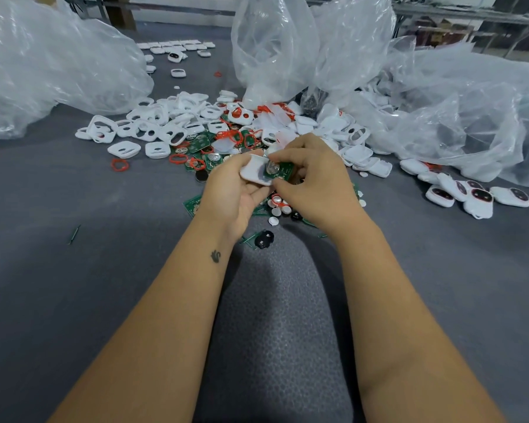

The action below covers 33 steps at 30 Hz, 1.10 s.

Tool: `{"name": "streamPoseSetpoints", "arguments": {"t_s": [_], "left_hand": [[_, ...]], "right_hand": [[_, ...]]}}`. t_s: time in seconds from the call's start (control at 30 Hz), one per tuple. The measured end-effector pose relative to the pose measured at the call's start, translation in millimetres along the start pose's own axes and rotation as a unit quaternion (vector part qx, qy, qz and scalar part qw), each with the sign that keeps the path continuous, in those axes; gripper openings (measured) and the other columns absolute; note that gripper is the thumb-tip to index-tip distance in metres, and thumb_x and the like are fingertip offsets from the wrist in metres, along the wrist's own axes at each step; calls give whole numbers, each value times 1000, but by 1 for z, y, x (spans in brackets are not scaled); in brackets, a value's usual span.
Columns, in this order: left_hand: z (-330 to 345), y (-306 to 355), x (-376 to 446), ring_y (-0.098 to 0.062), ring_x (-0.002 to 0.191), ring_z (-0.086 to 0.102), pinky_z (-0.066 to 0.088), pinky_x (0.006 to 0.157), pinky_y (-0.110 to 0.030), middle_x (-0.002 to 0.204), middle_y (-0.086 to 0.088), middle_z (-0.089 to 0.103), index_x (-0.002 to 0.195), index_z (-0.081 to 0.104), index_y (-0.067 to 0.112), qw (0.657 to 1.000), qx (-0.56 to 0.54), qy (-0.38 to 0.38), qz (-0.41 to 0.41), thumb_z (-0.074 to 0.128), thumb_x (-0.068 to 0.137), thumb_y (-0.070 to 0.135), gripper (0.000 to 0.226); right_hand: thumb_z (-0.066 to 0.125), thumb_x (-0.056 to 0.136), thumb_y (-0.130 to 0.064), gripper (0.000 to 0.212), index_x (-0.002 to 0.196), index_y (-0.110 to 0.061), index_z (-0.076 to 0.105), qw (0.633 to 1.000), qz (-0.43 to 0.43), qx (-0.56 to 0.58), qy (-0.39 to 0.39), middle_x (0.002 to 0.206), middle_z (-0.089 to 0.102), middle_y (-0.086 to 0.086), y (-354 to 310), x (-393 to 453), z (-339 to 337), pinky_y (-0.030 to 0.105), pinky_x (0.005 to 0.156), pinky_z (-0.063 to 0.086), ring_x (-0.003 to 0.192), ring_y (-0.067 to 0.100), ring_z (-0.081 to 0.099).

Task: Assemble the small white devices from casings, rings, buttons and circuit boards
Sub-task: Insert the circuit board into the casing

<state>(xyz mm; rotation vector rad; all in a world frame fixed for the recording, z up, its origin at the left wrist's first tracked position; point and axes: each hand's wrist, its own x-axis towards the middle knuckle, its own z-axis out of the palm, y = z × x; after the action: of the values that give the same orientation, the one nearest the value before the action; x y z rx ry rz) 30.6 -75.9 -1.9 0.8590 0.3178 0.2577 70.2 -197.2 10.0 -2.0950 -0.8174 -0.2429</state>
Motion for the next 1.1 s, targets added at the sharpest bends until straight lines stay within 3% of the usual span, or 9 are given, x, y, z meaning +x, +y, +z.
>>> {"name": "streamPoseSetpoints", "arguments": {"t_s": [0.13,0.27,0.33,0.5,0.6,0.7,0.87,0.97,1.1], "left_hand": [[1,3,-2,-22,80,65,58,74,-31,86,-14,68,103,61,0,999,-27,-1,-20,36,103,21,32],[2,4,-6,-32,103,59,53,89,-39,113,-23,62,130,52,-6,999,-15,-2,-28,31,105,25,45],[3,4,-6,-34,108,57,51,93,-41,120,-25,60,130,51,-6,999,-16,-7,-30,30,105,25,45],[2,4,-8,-26,92,59,53,84,-36,102,-18,62,120,54,-3,999,-20,-33,-25,31,105,28,41],[3,5,-10,-23,88,60,52,90,-37,94,-14,63,122,53,-3,999,-27,-40,-20,31,105,28,42],[3,6,-10,-25,96,56,50,92,-37,100,-16,61,130,50,-6,998,-38,-38,-21,31,104,29,47],[2,6,-7,-28,107,52,54,80,-31,120,-21,55,136,45,-8,997,-52,-56,-26,30,105,30,52],[-1,4,-5,-27,107,55,53,85,-31,118,-20,59,125,53,-5,994,-67,-80,-25,32,104,27,44],[-2,5,-5,-27,103,57,56,70,-26,106,-17,65,106,60,-1,992,-74,-99,-13,39,100,14,26]], "right_hand": [[68,75,0,36,108,-14,71,998,-26,16,52,99,60,-8,-2,-2,0,17,81,45,85,1,52],[71,73,-6,26,96,-17,71,995,-22,15,100,89,62,-12,-4,-3,0,12,76,43,81,2,51],[73,74,-10,22,94,-19,72,994,-15,16,104,87,62,-17,-4,-3,-1,11,75,42,79,1,51],[73,75,-11,21,92,-23,73,998,-14,18,60,92,68,-15,-7,-3,0,19,81,43,87,2,54],[73,75,-9,21,93,-21,73,998,-16,17,66,91,65,-16,-8,-4,2,18,82,43,87,2,53],[74,75,-10,22,93,-22,74,997,-10,26,70,88,64,-20,-8,-3,3,13,79,42,86,1,53],[75,74,-11,22,88,-28,72,996,-8,37,78,83,62,-25,-8,-3,6,15,78,43,86,4,55],[76,74,-14,21,86,-30,72,995,-10,38,88,86,65,-22,-7,-3,8,21,80,46,89,7,55],[76,73,-14,22,90,-27,74,995,-16,32,95,91,69,-13,-5,-1,12,13,81,40,92,10,53]]}}
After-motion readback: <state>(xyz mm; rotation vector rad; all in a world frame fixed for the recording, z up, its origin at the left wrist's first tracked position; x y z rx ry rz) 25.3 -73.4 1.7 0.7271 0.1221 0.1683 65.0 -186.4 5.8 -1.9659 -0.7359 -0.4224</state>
